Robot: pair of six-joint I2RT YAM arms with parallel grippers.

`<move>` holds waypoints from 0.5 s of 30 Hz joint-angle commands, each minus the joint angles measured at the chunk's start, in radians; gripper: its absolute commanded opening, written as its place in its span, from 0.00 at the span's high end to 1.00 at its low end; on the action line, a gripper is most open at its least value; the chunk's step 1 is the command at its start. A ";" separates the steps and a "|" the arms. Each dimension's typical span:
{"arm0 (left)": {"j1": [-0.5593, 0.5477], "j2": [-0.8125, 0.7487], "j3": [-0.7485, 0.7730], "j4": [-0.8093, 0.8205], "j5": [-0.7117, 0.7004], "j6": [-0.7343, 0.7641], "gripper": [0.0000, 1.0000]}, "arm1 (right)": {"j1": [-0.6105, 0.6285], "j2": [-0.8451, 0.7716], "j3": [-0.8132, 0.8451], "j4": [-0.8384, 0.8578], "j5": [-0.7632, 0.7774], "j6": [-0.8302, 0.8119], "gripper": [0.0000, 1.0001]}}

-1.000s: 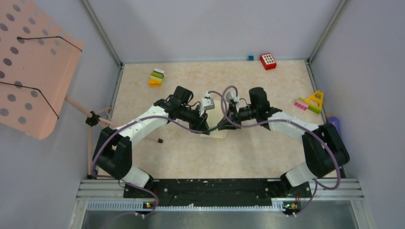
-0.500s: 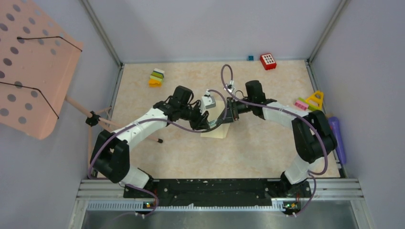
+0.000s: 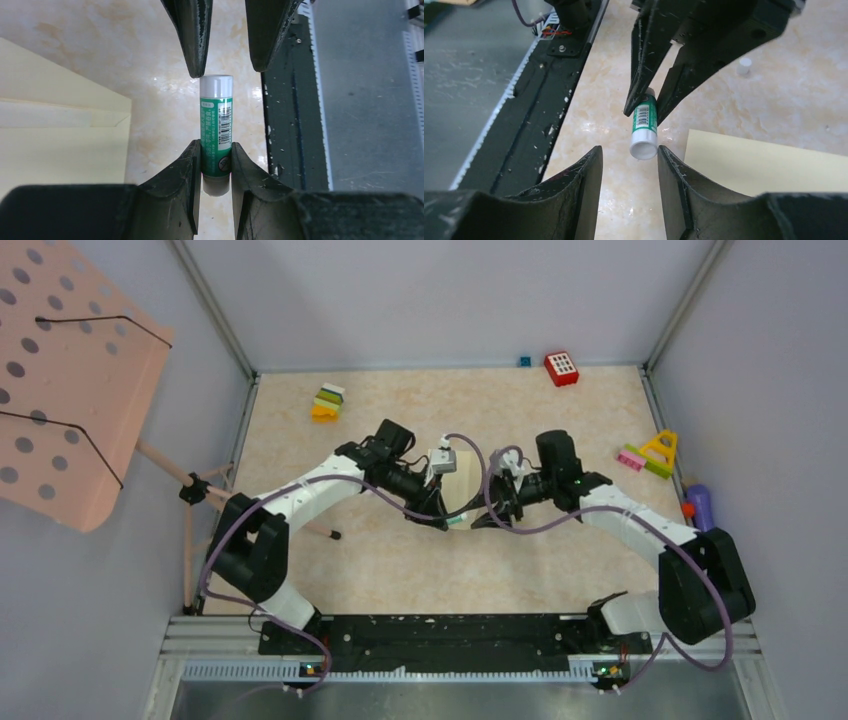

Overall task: Place the letter into the envelope and seal it
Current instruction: Unscrew the solid glue.

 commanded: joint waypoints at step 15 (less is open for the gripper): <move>-0.002 0.116 0.078 -0.145 0.205 0.079 1.00 | 0.048 -0.098 -0.082 -0.146 -0.067 -0.642 0.62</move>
